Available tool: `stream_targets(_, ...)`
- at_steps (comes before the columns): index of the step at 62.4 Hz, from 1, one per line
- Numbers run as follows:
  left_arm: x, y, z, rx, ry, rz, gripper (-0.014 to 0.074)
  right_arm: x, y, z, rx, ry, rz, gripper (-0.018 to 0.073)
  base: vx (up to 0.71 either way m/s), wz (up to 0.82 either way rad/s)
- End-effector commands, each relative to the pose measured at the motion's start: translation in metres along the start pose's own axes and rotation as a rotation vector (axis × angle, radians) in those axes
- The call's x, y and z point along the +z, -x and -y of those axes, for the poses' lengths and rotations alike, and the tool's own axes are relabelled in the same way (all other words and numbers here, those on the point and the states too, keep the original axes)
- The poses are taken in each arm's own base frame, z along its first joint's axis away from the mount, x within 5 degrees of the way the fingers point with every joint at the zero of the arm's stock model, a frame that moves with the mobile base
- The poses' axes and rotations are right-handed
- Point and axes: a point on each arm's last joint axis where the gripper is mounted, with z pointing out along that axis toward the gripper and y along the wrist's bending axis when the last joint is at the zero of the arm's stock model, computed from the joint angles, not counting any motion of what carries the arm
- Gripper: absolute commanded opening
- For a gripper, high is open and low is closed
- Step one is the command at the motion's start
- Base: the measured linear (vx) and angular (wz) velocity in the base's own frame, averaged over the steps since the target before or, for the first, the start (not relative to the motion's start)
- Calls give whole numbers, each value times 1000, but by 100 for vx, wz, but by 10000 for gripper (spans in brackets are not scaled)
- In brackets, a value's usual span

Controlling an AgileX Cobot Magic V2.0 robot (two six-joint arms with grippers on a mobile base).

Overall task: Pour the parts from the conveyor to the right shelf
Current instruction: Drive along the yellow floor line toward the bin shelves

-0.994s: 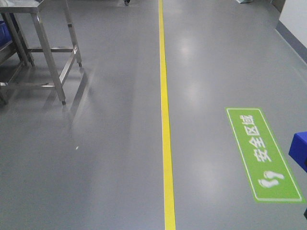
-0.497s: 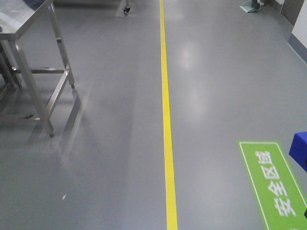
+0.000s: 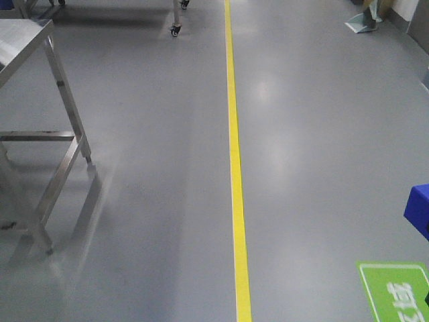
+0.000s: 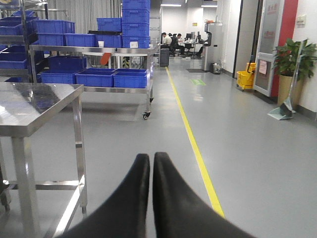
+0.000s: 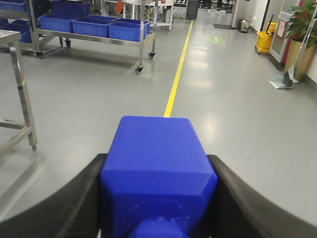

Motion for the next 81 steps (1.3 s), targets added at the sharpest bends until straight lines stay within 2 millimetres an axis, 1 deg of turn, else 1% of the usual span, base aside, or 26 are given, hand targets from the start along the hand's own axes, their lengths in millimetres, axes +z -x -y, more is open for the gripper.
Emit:
stream_targets(1,0,-3,0,-10,-2,60,-6,-2,17,2,-5,-21,103,-5,80,7)
stream_targets(36,0,-3,0,-10,-2,60,-6,-2,17,2,-5,-21,103,-5,77,7)
stream_targets(81,0,-3,0,-10,-2,60,-6,-2,17,2,-5,-21,103,-5,77,-7)
